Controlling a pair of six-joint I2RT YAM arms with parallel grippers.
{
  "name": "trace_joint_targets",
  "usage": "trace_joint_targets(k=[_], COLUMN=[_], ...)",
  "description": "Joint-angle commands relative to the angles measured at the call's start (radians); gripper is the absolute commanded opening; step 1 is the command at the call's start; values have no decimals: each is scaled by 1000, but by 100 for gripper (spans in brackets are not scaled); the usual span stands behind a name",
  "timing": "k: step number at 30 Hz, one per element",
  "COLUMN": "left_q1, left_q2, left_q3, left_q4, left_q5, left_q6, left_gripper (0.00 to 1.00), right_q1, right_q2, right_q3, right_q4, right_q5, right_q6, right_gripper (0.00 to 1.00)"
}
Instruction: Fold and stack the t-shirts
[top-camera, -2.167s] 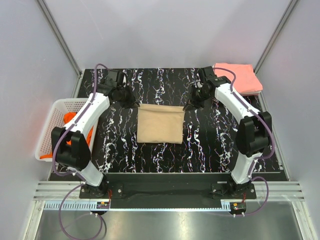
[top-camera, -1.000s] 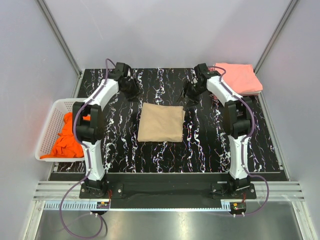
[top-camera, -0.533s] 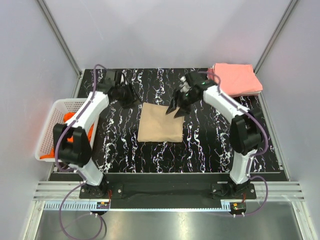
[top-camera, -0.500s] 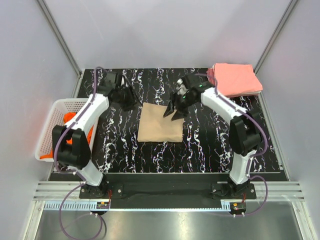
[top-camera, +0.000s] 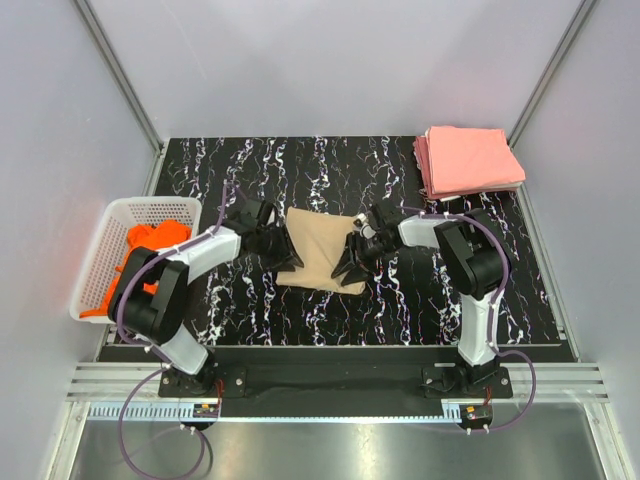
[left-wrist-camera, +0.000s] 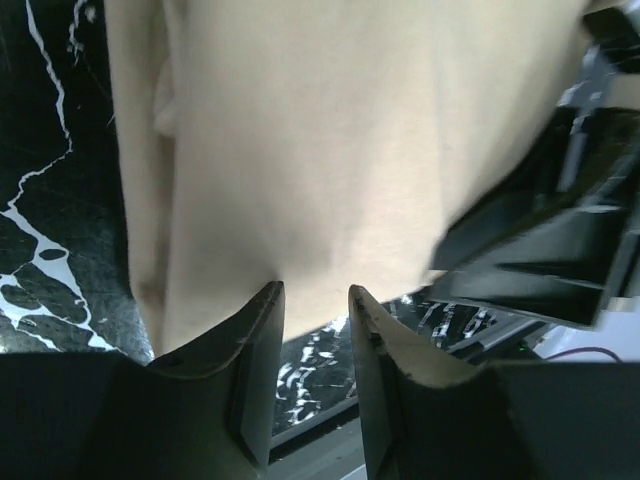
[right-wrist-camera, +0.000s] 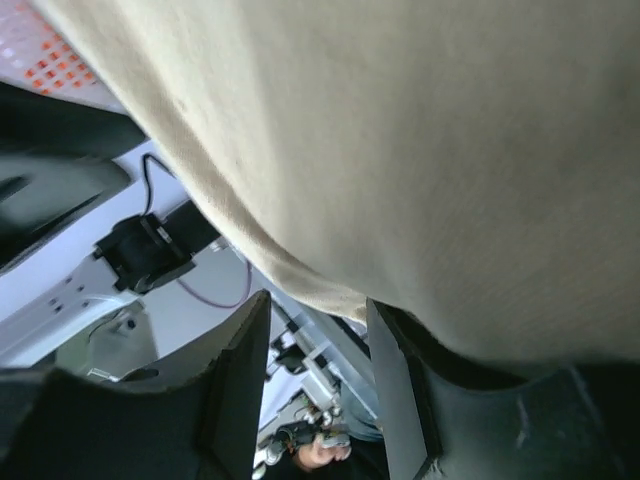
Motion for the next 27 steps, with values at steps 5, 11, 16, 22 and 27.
trace_joint_targets(k=[5,11,16,22,27], left_q1=[-10,-17,-63,-178,-249], left_q2=[21,-99,-212,-243,-165], left_q3=[-76,-5,78,105,80], left_q4=[62,-146,-253,-210,-34], left_q5=[-97,-290,-347,-235,-122], left_q6=[40,128,142,40,-22], left_gripper=[34,33,34,34,33], right_q1=[-15,-14,-9,-6,-6], right_q2=[59,-103,-278,-402,-363], right_q3=[-134,-133,-67,-47,-69], right_q4=[167,71,-72,-150,-153], right_q5=[21,38,62,92,104], right_q6=[-35,-38,-41,-40,-72], right_gripper=[51,59,64,65,50])
